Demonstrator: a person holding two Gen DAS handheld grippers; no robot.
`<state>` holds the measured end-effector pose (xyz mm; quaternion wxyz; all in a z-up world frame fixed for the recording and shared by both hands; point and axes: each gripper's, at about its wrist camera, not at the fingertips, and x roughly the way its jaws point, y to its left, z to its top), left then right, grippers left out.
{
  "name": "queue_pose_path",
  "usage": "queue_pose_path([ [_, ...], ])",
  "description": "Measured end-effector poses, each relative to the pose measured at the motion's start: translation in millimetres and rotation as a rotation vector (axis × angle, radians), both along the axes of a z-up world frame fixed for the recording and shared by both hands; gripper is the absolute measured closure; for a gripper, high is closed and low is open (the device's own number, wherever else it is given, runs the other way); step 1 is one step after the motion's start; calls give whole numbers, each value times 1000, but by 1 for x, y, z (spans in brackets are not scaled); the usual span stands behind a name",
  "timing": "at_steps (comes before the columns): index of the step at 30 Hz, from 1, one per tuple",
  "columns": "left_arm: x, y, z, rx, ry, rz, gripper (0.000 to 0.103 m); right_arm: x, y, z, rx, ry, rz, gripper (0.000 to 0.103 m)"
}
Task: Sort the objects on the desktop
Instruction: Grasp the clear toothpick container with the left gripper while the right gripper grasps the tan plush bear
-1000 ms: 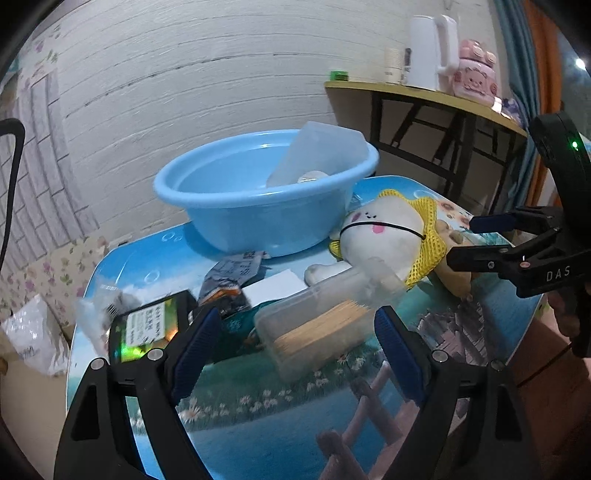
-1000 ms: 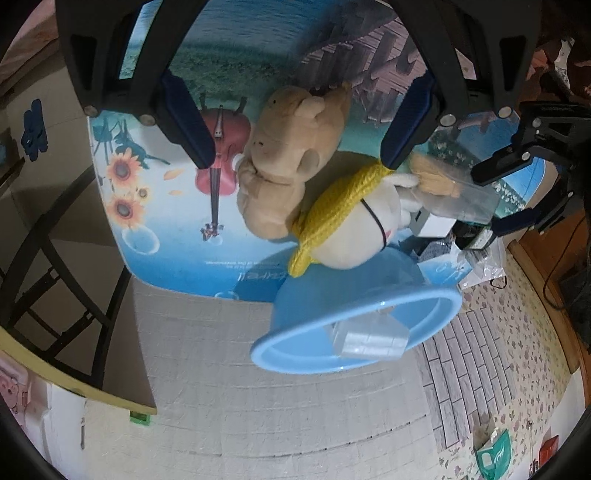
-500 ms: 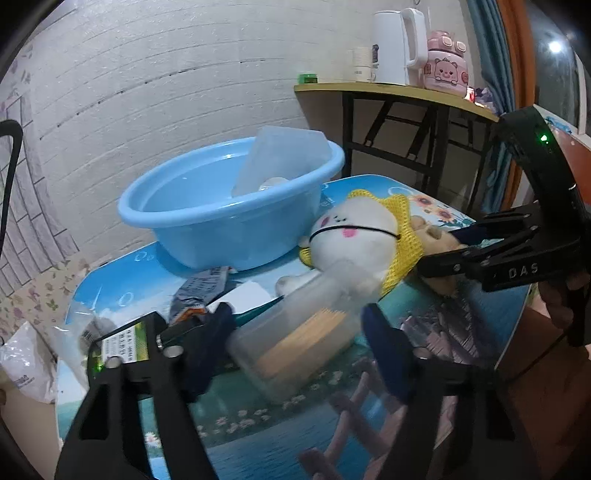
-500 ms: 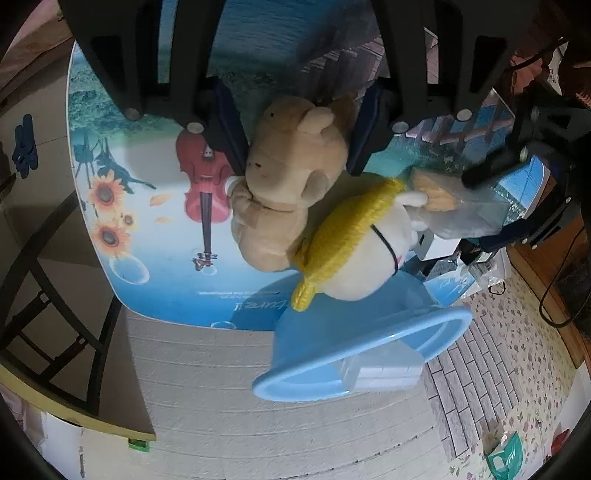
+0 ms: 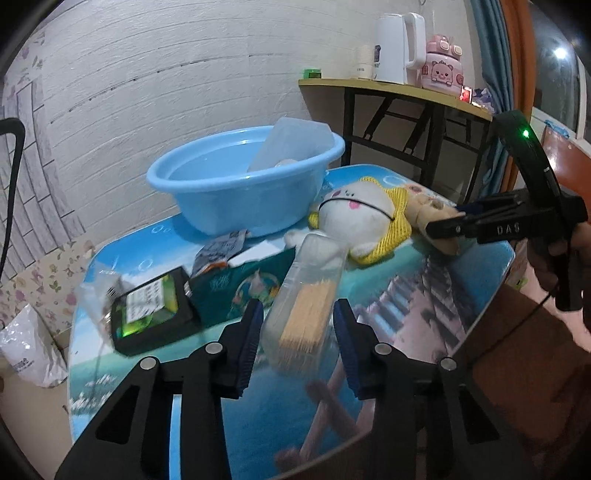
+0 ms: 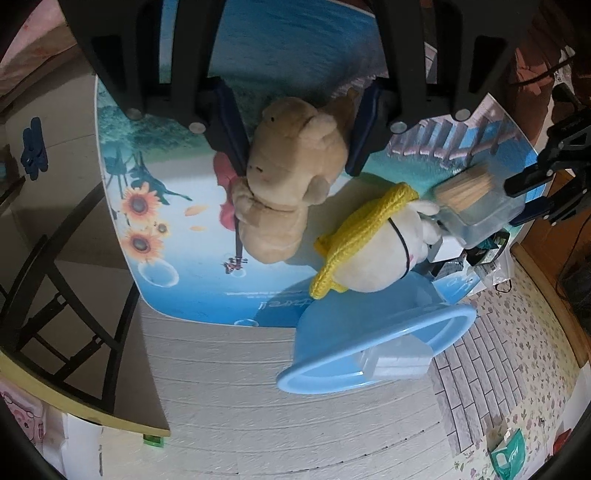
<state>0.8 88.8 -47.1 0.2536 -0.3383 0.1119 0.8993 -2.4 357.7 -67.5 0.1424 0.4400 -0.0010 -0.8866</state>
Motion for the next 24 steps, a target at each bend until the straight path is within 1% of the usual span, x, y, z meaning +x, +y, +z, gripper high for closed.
queue_pose_path([
  [2,6,-5,1,-14,-2,8,66,1,0,0,8,-1,5,51],
  [6,14,-11,2,-17,-14,21,66,3,-3,-2,22,0,13,51],
  [9,12,-9,-1,-18,-16,41,66,2,-5,-3,30,4,-3,48],
  [10,12,-8,-2,-20,-16,45,66,1,-7,-4,37,1,-10,44],
  [11,11,-6,-3,-24,-18,48,66,0,-8,-5,42,0,-14,38],
  [13,9,-1,-7,-35,-16,51,65,-1,-9,-6,45,-1,-16,35],
  [16,3,5,-12,-51,-27,51,65,-2,-11,-8,47,-5,-15,35],
  [24,-11,13,-25,-40,-74,77,63,-7,-20,-13,53,-4,-20,35],
])
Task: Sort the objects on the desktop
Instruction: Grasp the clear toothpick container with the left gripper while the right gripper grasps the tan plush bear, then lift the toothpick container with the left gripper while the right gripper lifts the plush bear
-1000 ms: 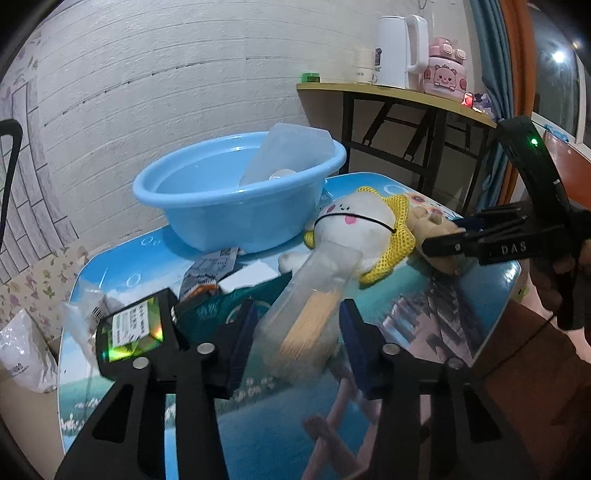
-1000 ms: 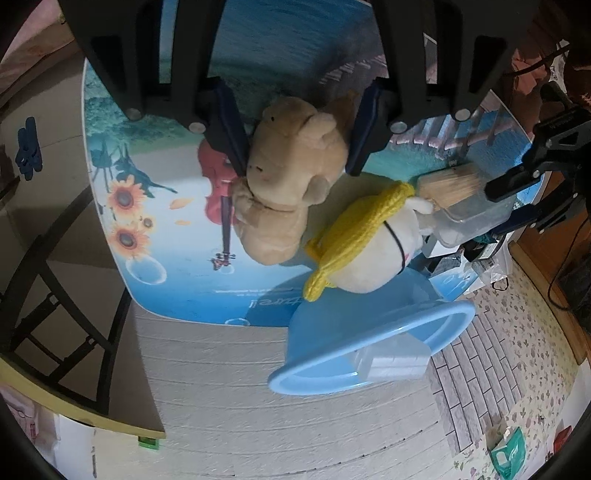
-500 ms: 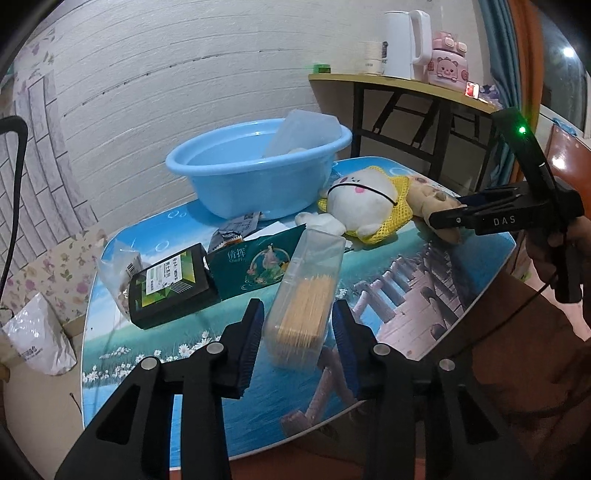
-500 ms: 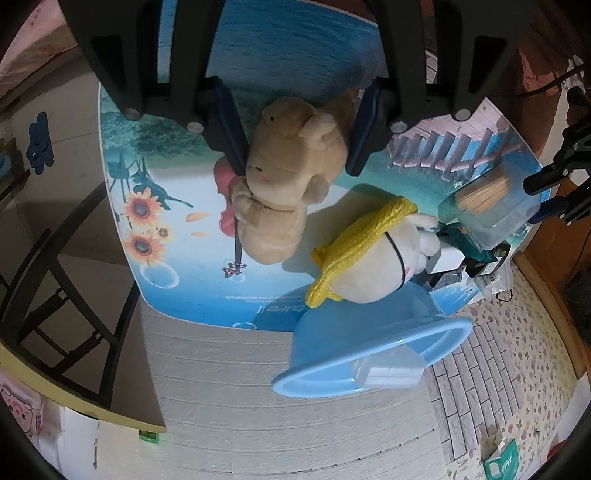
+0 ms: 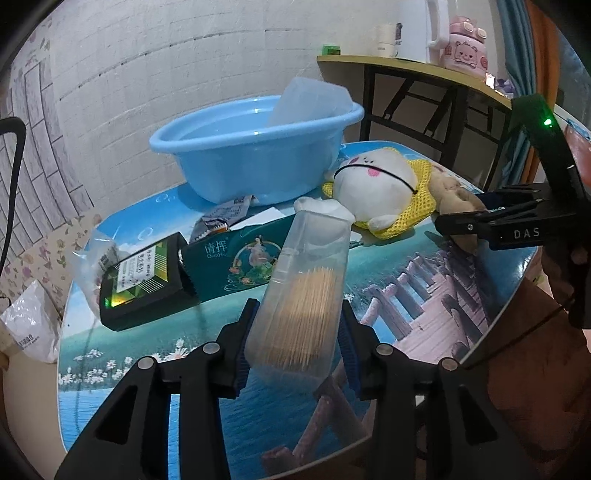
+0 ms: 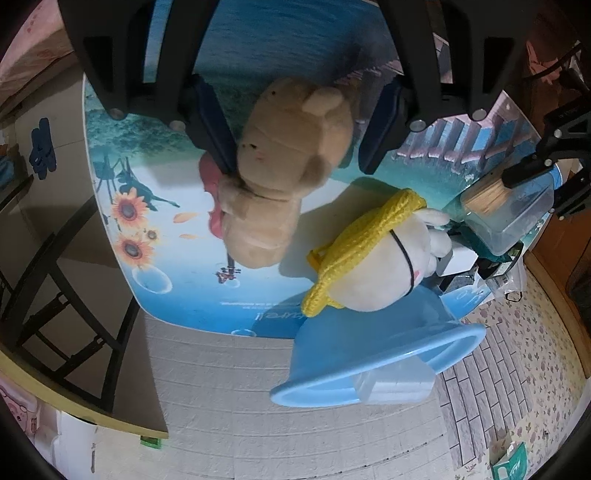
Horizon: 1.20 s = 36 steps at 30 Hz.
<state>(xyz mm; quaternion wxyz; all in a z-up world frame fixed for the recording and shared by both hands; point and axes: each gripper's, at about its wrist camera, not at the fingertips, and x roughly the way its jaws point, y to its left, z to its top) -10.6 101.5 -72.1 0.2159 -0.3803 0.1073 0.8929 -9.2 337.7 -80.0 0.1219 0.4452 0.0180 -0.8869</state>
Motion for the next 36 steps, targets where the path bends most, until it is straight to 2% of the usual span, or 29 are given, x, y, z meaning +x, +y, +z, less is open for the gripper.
queue_pose_path([
  [8,-14,3,-14,8,-76,52,62,-2,-5,-6,6,3,-33,35],
  [13,-17,3,-16,17,-79,78,62,-5,-4,-10,-14,5,-39,34],
  [18,-19,3,-16,24,-65,104,60,-2,-12,-12,23,36,-21,33],
  [21,-20,2,-18,22,-55,141,47,-2,-11,-10,-21,27,-32,28],
  [23,-22,-1,-20,22,-56,179,33,-1,-10,-10,-57,30,-44,26],
  [27,-28,-3,-21,15,-68,224,22,3,-13,-13,-53,69,-35,23],
  [30,-29,-4,-23,13,-75,243,14,4,-19,-15,-32,85,-3,15],
  [32,-32,-4,-24,9,-98,250,5,5,-22,-17,-16,95,17,11],
  [36,-39,-4,-25,-11,-145,246,1,10,-29,-18,25,101,46,8],
])
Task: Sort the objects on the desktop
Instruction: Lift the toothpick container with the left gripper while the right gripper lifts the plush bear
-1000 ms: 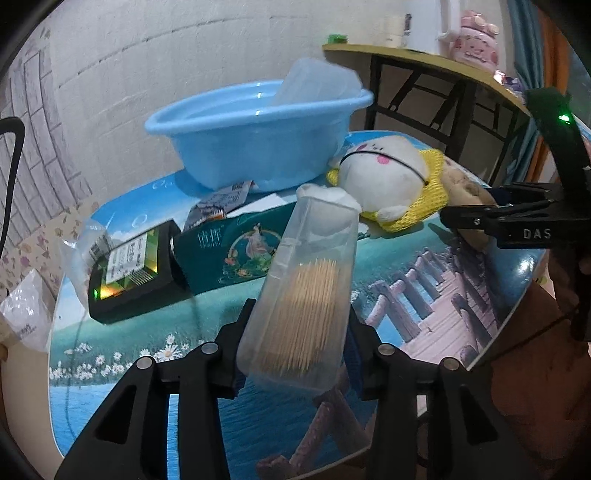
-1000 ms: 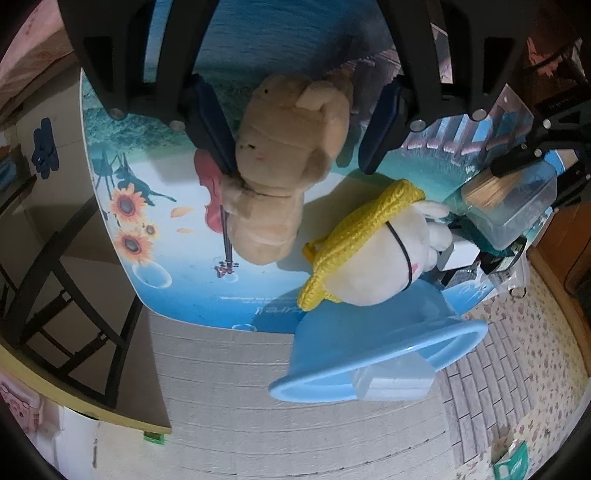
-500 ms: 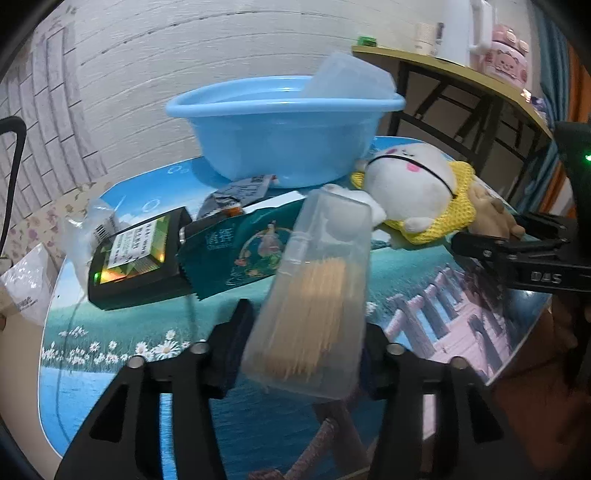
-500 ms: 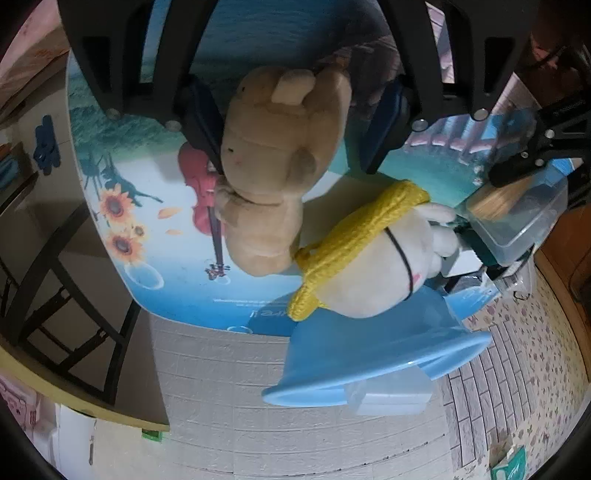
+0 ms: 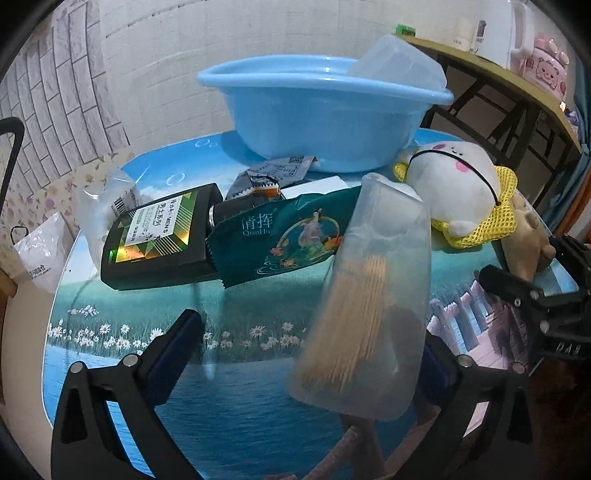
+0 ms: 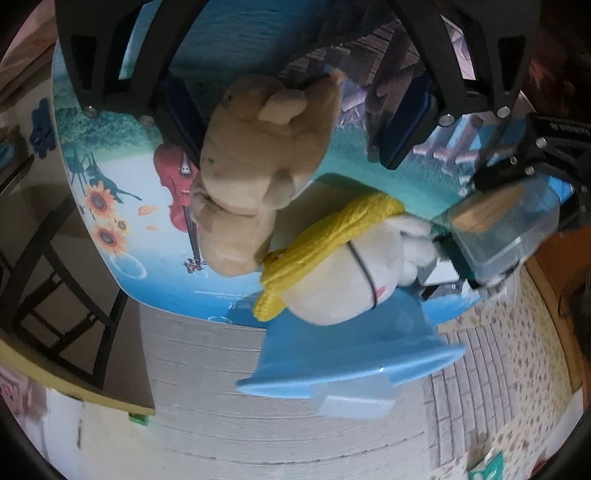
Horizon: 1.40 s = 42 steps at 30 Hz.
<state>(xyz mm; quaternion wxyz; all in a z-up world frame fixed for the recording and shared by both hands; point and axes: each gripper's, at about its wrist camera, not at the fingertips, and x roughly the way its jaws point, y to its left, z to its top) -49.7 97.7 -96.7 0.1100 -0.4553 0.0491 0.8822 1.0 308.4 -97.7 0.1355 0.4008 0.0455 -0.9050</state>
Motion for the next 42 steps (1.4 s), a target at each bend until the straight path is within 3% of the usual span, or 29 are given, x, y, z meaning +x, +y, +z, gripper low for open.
queue_pose_path([
  [17,-11,1,3,-30,-99,19,0,-3,18,-1,-121,14,72,7],
  [33,-1,-4,0,-13,-30,7,0,7,11,-1,-75,17,36,7],
  [42,12,-6,-2,3,10,8,0,5,22,4,-137,-1,-49,17],
])
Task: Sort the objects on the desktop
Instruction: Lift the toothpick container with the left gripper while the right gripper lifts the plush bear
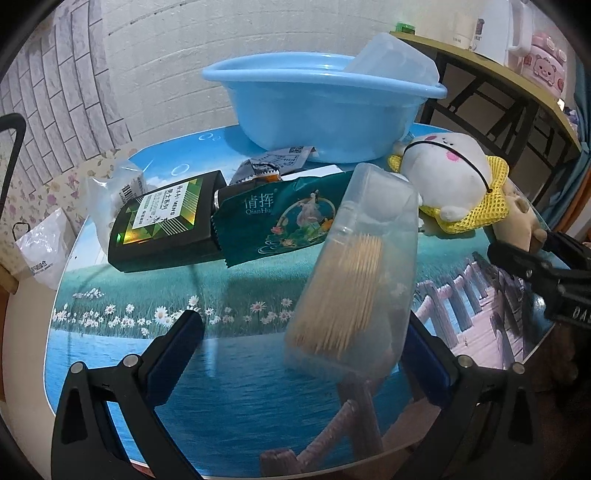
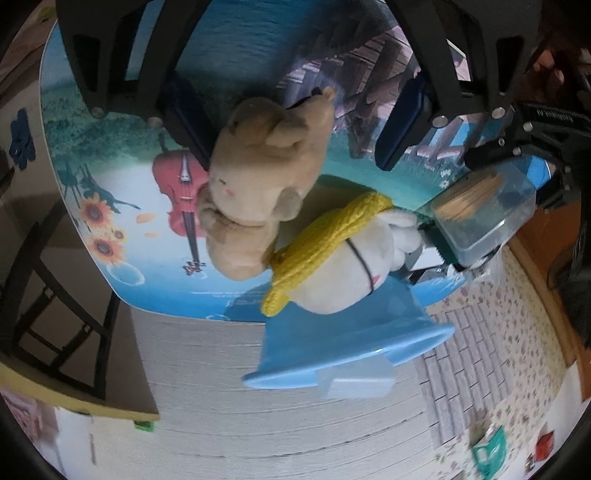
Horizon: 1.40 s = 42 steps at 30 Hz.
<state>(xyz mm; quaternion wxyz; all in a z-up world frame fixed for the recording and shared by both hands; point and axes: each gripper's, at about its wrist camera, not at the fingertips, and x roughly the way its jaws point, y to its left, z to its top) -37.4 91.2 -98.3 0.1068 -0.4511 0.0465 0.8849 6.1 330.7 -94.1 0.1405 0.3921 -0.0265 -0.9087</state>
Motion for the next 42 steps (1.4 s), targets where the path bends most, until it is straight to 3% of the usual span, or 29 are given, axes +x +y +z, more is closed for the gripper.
queue_pose_path([
  [3,1,1,0,13,17,-23,1,0,4,2,-6,-6,-44,17],
  [4,2,1,1,16,23,-37,6,2,5,3,-6,-1,-57,17],
  [11,15,13,7,36,77,-176,72,10,-6,17,50,40,-64,17],
  [22,25,-5,22,136,146,-159,72,14,2,23,93,35,-150,17],
  [30,34,-25,31,159,180,-118,72,6,-7,16,137,17,-160,17],
  [31,34,-26,32,159,184,-114,72,4,-8,14,146,8,-160,20],
  [32,34,-29,33,160,186,-110,72,1,-9,11,157,-5,-165,36],
  [34,34,-33,33,161,189,-100,72,-4,-8,8,121,-42,-125,54],
  [42,34,-43,46,170,210,-66,72,9,16,36,96,30,-209,56],
])
